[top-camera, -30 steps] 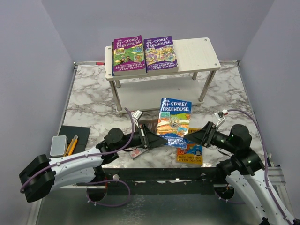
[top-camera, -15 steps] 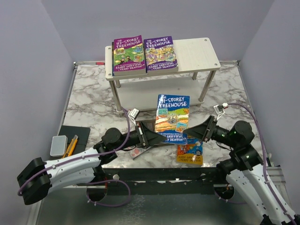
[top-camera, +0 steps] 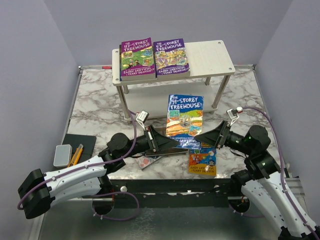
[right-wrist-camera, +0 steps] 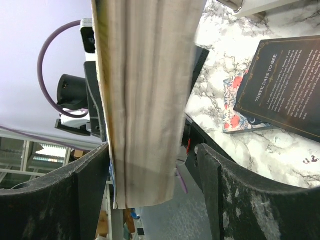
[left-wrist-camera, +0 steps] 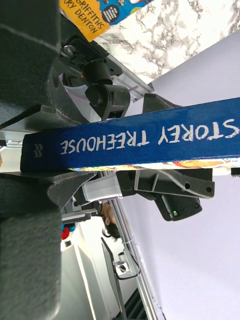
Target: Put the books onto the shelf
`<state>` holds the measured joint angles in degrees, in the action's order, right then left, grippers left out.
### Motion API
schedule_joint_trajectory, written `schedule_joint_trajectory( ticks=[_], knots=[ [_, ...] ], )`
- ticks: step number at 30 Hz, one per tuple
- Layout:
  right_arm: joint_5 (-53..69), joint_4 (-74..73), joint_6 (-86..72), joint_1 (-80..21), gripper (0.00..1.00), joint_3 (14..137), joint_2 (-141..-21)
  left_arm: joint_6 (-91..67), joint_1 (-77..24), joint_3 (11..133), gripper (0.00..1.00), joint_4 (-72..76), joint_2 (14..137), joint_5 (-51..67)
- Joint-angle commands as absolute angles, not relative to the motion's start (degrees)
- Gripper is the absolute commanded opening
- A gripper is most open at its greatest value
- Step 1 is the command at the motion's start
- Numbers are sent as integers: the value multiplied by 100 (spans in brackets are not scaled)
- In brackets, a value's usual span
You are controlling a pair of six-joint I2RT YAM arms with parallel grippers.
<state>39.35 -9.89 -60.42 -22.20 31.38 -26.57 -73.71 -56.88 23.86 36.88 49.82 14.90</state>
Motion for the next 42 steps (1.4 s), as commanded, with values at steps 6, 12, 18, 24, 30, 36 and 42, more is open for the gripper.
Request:
schedule_joint_trajectory(
  ticks=[6,12,18,24,30,36,42],
  knots=[
    [4082,-375,-6335,-2263,73,2865,-2650,-7201,-5713,2814,0,4043,4785,1338],
    [4299,259,-6889,-2263,65,2740,-2481,-7063,-5718,2784,0,3912,4770,1238],
    [4351,456,-7310,-2270,63,2824,-2295,-6635,-5719,2868,0,3220,4686,948],
    [4314,458,-7355,-2276,60,3006,-2431,-6320,-5713,3028,0,2803,4676,733],
    [4237,521,-7379,-2275,54,3164,-2594,-6023,-5713,3236,0,2274,4653,429],
    [4131,728,-7469,-2341,49,3260,-2773,-5895,-5715,3367,0,2037,4633,160],
    [3980,730,-7406,-2450,47,3415,-3031,-5825,-5715,3480,0,2030,4644,70]
  ],
)
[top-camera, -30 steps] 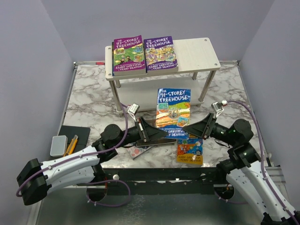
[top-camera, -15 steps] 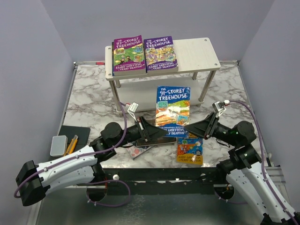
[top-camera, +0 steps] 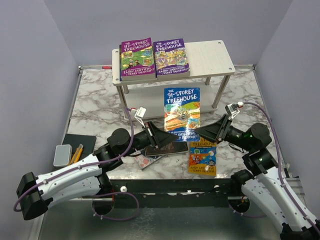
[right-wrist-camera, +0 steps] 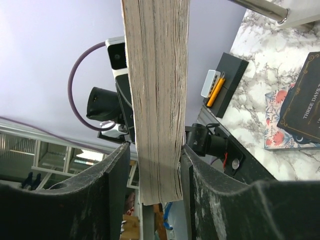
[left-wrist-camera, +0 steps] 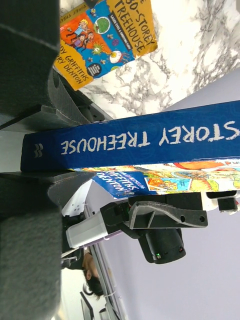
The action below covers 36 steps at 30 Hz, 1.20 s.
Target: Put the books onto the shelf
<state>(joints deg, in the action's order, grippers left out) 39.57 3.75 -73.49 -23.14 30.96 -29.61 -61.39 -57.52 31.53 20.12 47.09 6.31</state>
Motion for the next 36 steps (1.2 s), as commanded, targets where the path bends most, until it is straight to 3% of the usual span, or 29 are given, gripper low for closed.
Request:
schedule_joint_trajectory(
  ticks=[1,17,21,24,27,30,33,36],
  knots=[
    [3964,736,-7390,-2479,47,3437,-3079,-5814,-5714,3497,0,2027,4649,66],
    [3147,450,-6833,-3357,38,3978,-3630,-5768,-5722,3745,0,2032,4717,40],
    [2881,283,-6675,-3507,28,4120,-3669,-5764,-5728,3790,0,2026,4755,44],
    [2709,88,-6540,-3558,2,4279,-3695,-5770,-5732,3777,0,2021,4734,42],
    [2444,-509,-6253,-3560,0,4628,-3718,-5775,-5731,3768,0,1982,4688,-107],
    [2245,-691,-6094,-3558,1,4821,-3665,-5759,-5730,3778,12,1826,4623,-164],
    [2107,-804,-5986,-3560,0,4975,-3663,-5719,-5730,3779,39,1673,4521,-237],
    [2080,-814,-5857,-3557,0,5130,-3729,-5619,-5735,3787,56,1498,4409,-299]
  ],
)
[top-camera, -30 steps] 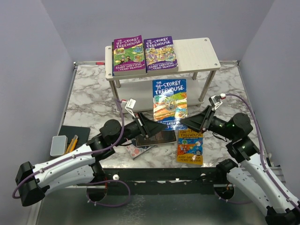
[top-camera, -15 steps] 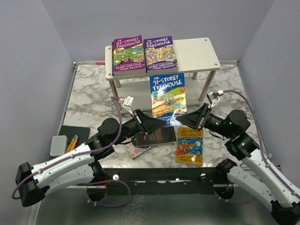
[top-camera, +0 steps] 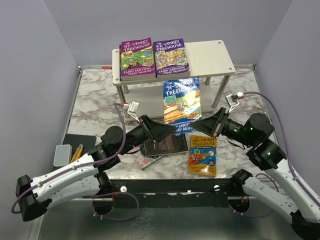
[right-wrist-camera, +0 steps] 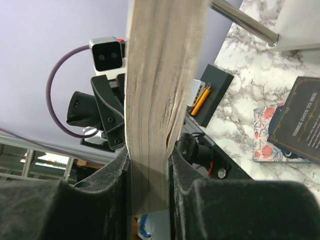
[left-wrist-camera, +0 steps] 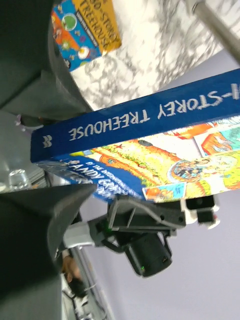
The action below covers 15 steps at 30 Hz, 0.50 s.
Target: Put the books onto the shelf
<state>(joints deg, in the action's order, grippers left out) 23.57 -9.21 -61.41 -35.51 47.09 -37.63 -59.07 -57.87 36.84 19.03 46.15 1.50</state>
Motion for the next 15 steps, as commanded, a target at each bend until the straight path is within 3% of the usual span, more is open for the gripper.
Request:
schedule_joint_trajectory(
  ticks=[1,5,13,15],
  knots=[
    [2069,-866,-5801,-3555,0,5231,-3773,-5575,-5730,3800,59,1402,4362,-323],
    [2024,-1075,-5570,-3560,0,5691,-3968,-5307,-5730,3972,78,897,4130,-500],
    [1748,-1957,-4848,-3560,0,7048,-4634,-4668,-5723,4292,99,-356,3404,-996],
    [1590,-2116,-4655,-3560,0,7391,-4849,-4568,-5727,4333,99,-678,3228,-1159]
  ],
)
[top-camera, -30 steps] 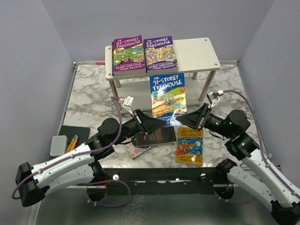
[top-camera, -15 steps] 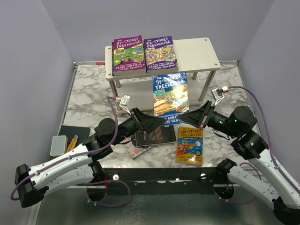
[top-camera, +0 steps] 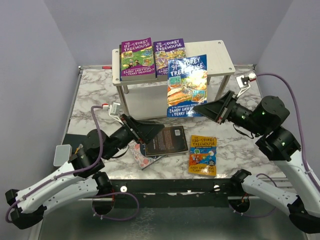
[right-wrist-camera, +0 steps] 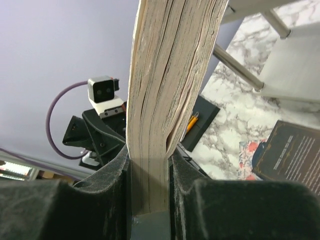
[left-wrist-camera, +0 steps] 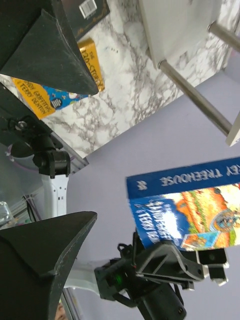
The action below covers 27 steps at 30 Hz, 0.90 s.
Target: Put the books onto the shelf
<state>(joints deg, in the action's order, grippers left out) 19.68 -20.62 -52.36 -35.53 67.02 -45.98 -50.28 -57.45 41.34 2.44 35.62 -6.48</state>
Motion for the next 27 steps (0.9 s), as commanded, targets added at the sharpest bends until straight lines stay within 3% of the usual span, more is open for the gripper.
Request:
schedule_joint_trajectory(
  ticks=[1,17,27],
  knots=[
    [1515,-2197,-4560,-3558,0,7562,-4967,-4524,-5725,4353,99,-839,3153,-1236],
    [1504,-3174,-3609,-3524,1,10653,-7514,-3614,-5722,5051,99,-2667,3306,-1635],
    [2803,-3543,-3873,-2686,1,11768,-8536,-3096,-5722,5062,99,-3007,3557,-1486]
  ],
)
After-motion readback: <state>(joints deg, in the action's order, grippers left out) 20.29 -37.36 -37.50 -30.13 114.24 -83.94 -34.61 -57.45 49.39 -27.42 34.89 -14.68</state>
